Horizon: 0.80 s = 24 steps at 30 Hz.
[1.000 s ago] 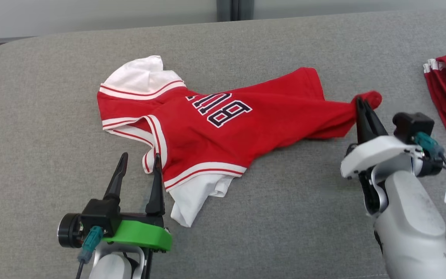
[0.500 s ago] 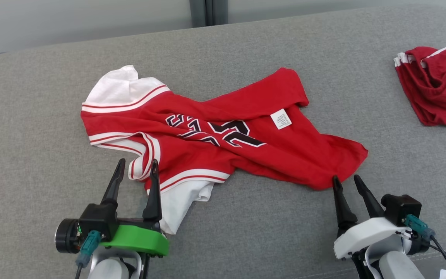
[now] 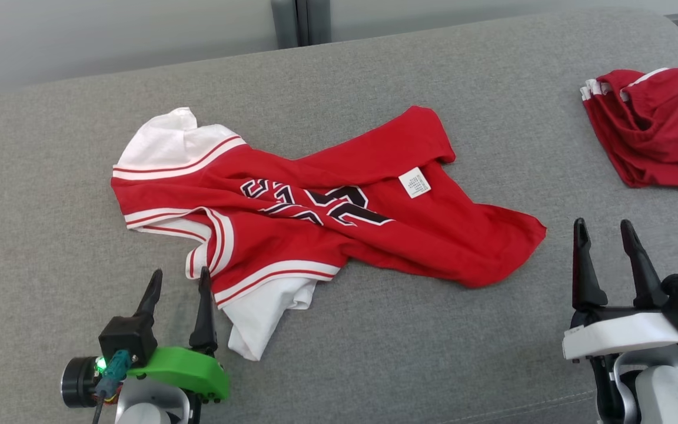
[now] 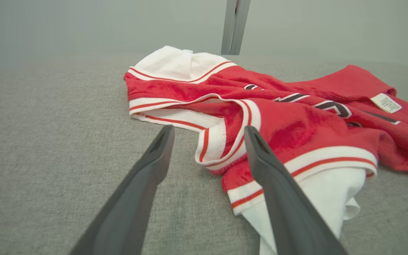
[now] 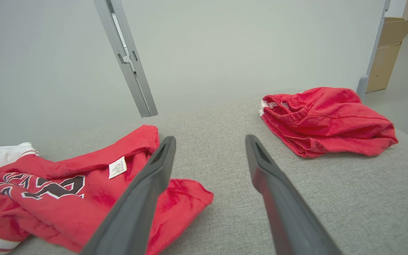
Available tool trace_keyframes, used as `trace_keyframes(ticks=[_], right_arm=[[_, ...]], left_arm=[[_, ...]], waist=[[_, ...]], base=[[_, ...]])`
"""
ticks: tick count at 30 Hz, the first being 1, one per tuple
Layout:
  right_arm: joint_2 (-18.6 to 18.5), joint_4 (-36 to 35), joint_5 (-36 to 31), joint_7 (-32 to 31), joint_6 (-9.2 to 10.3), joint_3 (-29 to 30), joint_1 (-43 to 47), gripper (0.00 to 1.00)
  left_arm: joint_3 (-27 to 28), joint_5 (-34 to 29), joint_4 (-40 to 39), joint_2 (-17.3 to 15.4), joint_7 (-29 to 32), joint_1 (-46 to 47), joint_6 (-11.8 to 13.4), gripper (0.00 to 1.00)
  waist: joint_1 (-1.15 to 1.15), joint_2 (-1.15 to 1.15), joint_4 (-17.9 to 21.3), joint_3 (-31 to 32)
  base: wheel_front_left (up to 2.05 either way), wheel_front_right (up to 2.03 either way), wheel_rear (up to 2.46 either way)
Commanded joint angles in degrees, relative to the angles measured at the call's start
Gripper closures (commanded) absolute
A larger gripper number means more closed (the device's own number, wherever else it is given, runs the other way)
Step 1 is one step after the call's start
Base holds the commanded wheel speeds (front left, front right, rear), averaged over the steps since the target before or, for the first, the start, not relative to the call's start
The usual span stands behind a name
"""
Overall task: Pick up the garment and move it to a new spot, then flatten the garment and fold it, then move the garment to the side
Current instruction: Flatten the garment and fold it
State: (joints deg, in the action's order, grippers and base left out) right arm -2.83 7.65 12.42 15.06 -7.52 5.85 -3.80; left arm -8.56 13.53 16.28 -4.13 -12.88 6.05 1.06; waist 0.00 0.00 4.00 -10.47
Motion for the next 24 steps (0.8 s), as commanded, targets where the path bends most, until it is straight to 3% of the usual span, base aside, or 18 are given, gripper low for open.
trace_keyframes(ticks=[1,6,13,14,15,16,17,24], right_arm=[[-0.1,-1.1,-0.6,0.1,0.07,0.1,-0.3,0.0],[-0.1,-3.2,-0.8,0.1,0.07,0.0,-1.3,0.0],[-0.1,-4.2,-0.9,0.1,0.07,-0.7,-2.6,0.0],[-0.1,-4.4,-0.8,0.1,0.08,-0.7,-2.7,0.0],[-0.1,-4.7,-0.7,0.1,0.08,-0.4,-2.8,0.0],[-0.1,-4.8,-0.7,0.2,0.08,-0.1,-2.9,0.0],[-0.1,-4.9,-0.6,0.1,0.07,0.3,-3.0,0.0],[-0.1,-6.1,-0.5,0.1,0.07,2.4,-3.9,0.0]], left_arm=[[0.1,0.5,1.0,-0.5,0.8,1.5,-0.5,0.0],[-1.3,1.2,5.9,-1.5,5.5,4.7,-2.7,0.0],[-3.2,0.1,12.4,-1.9,7.7,10.3,-3.6,0.0],[-3.4,0.1,13.0,-1.8,7.4,11.0,-3.8,0.08],[-3.6,0.1,13.4,-1.7,6.9,11.6,-4.1,0.63],[-3.7,0.1,13.4,-1.6,6.2,12.0,-4.1,0.89],[-3.6,0.0,13.4,-1.6,5.3,12.6,-4.0,1.0],[-2.8,-1.3,13.2,-3.8,1.8,17.8,-2.5,1.0]], waist=[[0.0,0.0,-0.1,-0.2],[0.0,0.0,-0.3,-1.2],[0.0,0.0,0.0,-2.5],[0.0,0.0,0.0,-2.7],[0.0,0.0,0.0,-2.8],[0.0,0.0,0.1,-2.9],[0.0,0.0,0.1,-3.0],[0.0,0.0,0.1,-4.9]], base=[[0.0,0.0,0.0],[0.0,0.0,0.0],[0.0,0.0,0.0],[0.0,0.0,0.0],[0.0,0.0,0.0],[0.0,0.0,0.0],[0.0,0.0,0.0],[0.0,0.0,0.0]])
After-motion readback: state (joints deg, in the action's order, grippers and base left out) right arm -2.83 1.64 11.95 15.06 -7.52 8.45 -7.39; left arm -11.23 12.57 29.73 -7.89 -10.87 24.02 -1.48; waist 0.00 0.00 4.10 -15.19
